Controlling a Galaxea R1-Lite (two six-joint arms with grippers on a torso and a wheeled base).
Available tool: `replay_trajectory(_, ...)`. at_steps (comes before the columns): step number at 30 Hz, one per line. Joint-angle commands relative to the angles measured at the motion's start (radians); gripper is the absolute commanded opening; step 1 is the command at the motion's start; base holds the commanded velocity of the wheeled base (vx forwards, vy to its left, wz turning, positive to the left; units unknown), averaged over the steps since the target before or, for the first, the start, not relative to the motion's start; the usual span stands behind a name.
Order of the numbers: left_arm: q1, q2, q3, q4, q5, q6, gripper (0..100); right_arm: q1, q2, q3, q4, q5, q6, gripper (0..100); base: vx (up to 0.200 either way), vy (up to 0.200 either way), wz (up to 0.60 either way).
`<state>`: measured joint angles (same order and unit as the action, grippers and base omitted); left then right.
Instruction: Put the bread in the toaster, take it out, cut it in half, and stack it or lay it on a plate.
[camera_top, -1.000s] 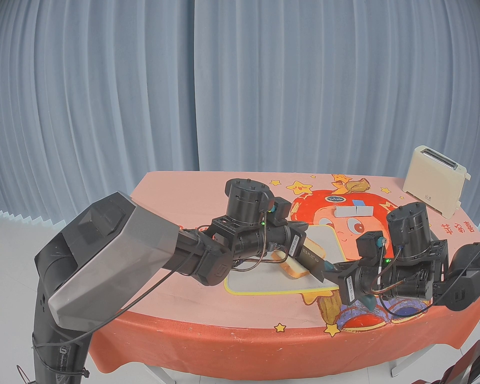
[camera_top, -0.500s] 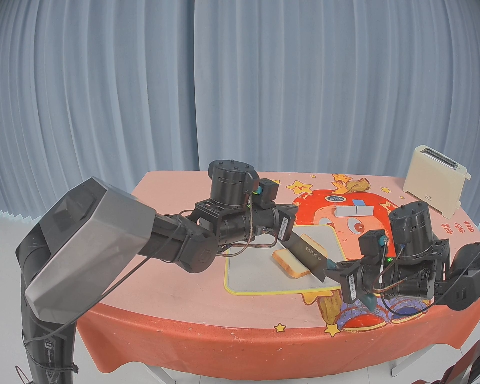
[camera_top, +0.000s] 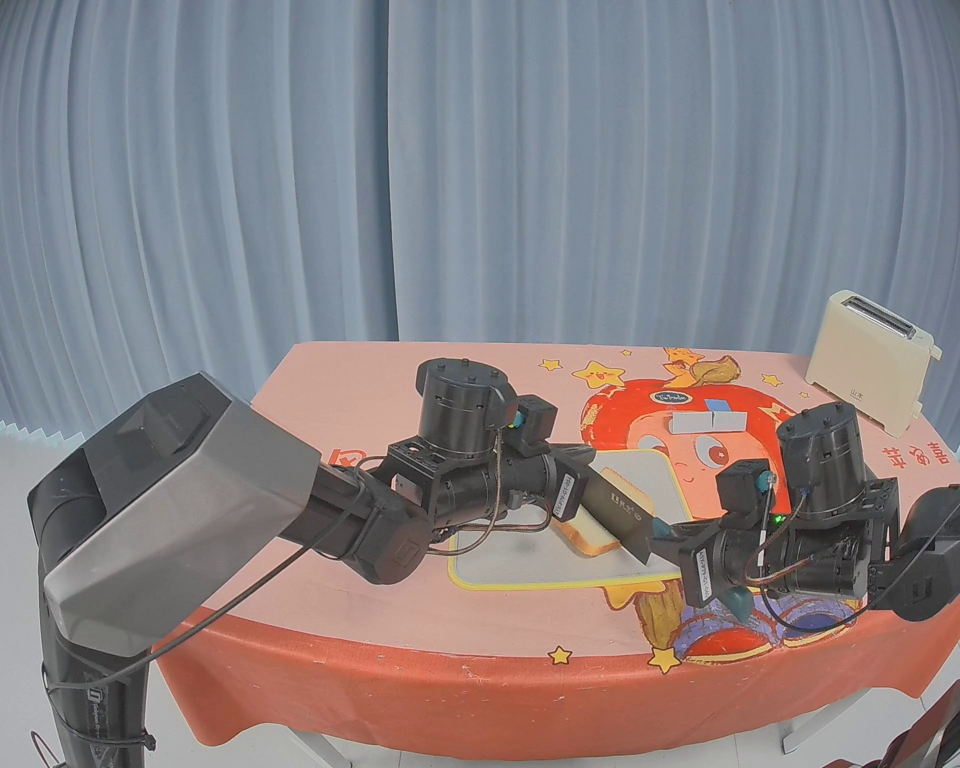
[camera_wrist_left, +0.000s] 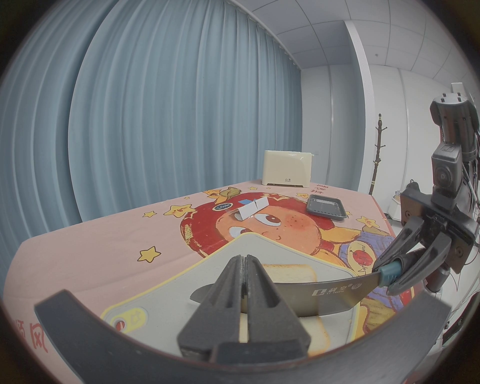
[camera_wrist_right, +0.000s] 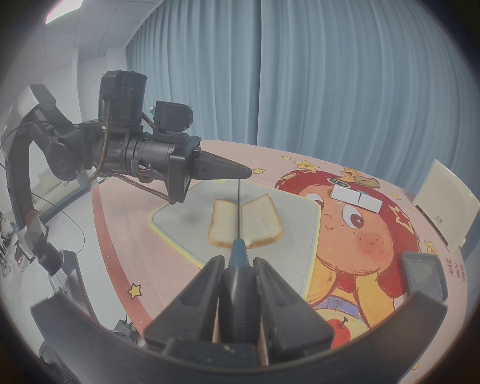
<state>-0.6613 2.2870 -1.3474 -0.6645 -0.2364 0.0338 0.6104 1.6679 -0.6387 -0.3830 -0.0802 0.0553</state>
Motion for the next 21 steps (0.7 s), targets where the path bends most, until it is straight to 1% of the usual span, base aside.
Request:
replay_trajectory(1, -0.009, -0.008, 0.014, -0.001, -0.001, 0.000, 0, 0.002, 0.004, 0.001, -0.001, 0.000, 0.001, 0, 0.000, 0.000, 0.00)
replay_trajectory(5, -0.023, -0.003, 0.017, -0.001, -0.001, 0.000, 0, 0.002, 0.004, 0.001, -0.001, 0.000, 0.001, 0, 0.000, 0.000, 0.00)
replay_trajectory(14, -0.024, -0.001, 0.007, -0.001, 0.000, 0.000, 0, -0.003, -0.002, 0.002, 0.003, 0.000, 0.000, 0, 0.000, 0.000, 0.00)
replay_trajectory(15, -0.027, -0.009, -0.006, 0.000, 0.000, 0.000, 0, -0.003, 0.009, 0.016, 0.004, 0.000, 0.000, 0, 0.000, 0.000, 0.00)
replay_trajectory(21, -0.031, -0.009, 0.007, 0.000, 0.000, 0.000, 0, -0.003, 0.000, 0.016, 0.004, 0.000, 0.000, 0, 0.000, 0.000, 0.00)
